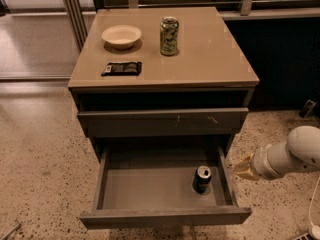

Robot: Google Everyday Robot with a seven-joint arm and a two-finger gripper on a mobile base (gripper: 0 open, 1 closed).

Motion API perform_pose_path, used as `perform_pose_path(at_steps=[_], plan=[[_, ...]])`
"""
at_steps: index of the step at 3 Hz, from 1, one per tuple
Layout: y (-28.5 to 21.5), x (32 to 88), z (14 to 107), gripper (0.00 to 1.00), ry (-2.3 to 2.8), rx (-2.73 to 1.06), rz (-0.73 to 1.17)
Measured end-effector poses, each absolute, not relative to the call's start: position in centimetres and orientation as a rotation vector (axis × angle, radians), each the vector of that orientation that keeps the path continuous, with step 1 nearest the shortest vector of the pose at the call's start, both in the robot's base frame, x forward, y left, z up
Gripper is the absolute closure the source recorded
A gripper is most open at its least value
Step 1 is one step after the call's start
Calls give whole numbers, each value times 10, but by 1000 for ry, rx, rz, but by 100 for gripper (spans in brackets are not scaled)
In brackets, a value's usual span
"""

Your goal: Pick pepsi can from middle drawer and place on counter

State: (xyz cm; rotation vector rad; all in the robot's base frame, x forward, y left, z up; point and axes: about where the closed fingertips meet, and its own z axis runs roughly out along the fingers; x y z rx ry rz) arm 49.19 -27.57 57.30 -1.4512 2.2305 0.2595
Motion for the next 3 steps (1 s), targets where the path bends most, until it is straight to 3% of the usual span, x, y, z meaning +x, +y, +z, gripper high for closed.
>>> perform_pose_path(at_steps=[1, 3], plan=[[-276, 492, 575, 100, 2230, -1453, 255], [-263, 476, 525, 58, 2224, -1443, 448]])
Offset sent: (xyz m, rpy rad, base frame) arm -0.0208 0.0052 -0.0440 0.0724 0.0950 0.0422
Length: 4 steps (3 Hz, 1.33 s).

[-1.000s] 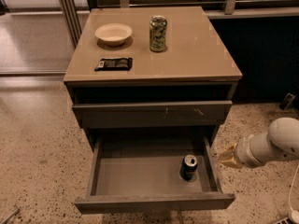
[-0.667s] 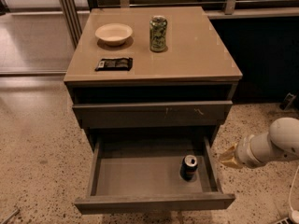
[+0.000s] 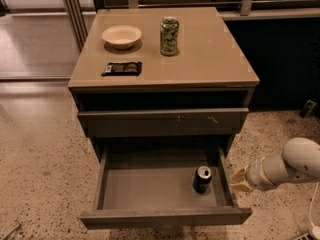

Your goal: Pick pepsi can from middle drawer and place on counter

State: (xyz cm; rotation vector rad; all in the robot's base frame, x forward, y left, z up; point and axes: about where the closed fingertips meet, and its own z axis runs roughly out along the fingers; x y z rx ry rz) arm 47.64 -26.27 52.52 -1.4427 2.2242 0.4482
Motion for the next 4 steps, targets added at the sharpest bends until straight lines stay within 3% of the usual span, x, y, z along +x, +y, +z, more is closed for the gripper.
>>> perform_pose_path(at_steps=[2, 3, 4], plan=[[-240, 475, 476, 12, 2117, -1391, 609], [-232, 481, 461, 1, 2044, -1379, 635], [-229, 488, 449, 2, 1997, -1372, 640]])
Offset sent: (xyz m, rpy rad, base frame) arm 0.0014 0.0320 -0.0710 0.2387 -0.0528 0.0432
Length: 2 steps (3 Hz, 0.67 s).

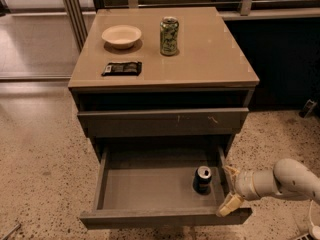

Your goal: Pick pepsi can from middle drawer and place on counter

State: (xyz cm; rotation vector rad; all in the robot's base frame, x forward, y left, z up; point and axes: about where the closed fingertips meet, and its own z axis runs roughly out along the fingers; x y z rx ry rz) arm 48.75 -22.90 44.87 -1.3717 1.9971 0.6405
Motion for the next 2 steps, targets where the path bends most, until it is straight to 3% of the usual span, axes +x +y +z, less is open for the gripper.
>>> perform_pose_path(at_steps=[1, 2], plan=[[-226, 497, 442, 6, 1968, -1361, 631], [-219, 506, 449, 0, 1987, -1369, 632]])
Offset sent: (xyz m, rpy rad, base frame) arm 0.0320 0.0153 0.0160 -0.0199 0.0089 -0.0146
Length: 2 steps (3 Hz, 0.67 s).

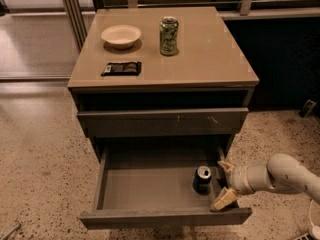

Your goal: Pick pepsi can from middle drawer and place on counter

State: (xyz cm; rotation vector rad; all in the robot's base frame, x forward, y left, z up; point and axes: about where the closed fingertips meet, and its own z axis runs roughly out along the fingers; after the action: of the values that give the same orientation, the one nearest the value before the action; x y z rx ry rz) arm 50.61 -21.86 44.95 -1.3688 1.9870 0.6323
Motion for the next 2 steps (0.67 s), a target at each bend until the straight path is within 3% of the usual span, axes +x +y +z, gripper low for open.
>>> perform_pose_path(at_steps=[2], plan=[[-249, 458, 455, 0, 2249, -1578, 565]])
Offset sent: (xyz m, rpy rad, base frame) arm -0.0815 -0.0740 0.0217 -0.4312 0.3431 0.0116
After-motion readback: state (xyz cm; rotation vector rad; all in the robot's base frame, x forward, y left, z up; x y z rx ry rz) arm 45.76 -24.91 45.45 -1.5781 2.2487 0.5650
